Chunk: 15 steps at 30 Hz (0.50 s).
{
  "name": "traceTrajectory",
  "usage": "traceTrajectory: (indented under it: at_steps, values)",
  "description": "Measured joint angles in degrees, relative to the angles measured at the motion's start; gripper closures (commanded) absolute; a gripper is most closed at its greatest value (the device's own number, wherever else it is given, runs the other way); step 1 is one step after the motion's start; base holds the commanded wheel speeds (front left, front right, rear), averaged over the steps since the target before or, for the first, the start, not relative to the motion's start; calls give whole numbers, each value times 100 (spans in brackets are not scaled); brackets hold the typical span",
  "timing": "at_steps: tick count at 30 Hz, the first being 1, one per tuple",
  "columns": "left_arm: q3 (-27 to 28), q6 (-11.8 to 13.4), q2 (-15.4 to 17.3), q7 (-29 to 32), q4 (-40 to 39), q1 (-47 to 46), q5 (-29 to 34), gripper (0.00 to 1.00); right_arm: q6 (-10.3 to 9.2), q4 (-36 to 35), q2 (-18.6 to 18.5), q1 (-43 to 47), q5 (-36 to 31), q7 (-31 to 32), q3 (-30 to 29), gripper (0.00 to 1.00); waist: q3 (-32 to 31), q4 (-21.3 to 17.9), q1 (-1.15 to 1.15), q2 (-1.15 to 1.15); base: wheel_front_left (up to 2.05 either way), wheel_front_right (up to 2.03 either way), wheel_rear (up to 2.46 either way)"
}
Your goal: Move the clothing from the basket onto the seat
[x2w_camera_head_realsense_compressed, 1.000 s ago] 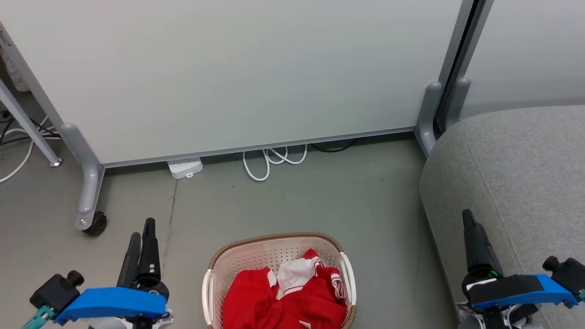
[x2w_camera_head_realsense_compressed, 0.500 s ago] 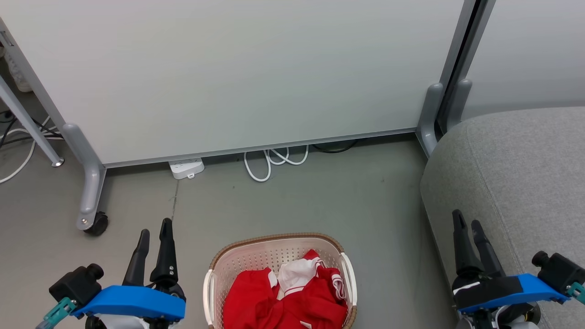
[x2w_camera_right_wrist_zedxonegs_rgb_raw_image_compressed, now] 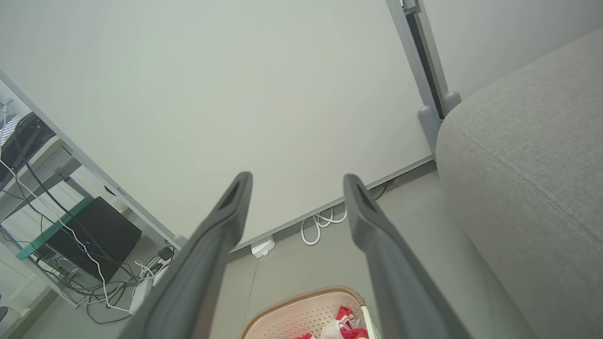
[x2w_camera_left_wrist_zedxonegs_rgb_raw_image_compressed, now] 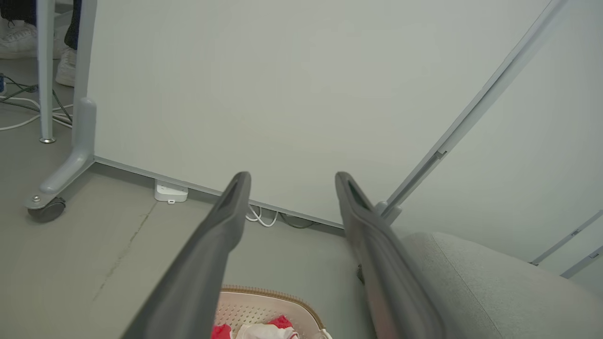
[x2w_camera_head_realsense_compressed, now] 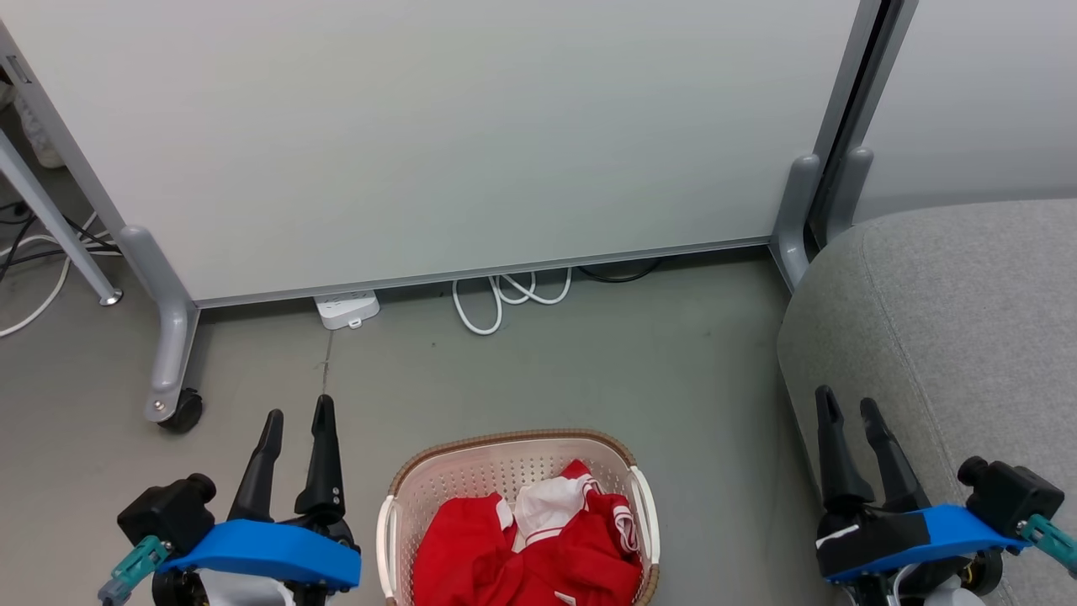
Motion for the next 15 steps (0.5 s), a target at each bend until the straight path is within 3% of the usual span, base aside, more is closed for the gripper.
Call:
traceTrajectory:
  at_steps: [15]
  values:
    - [-134, 33, 15, -210, 126, -93, 870, 0, 0, 89, -11, -24, -889, -222, 94, 0, -3, 8, 0, 0, 0, 0, 0]
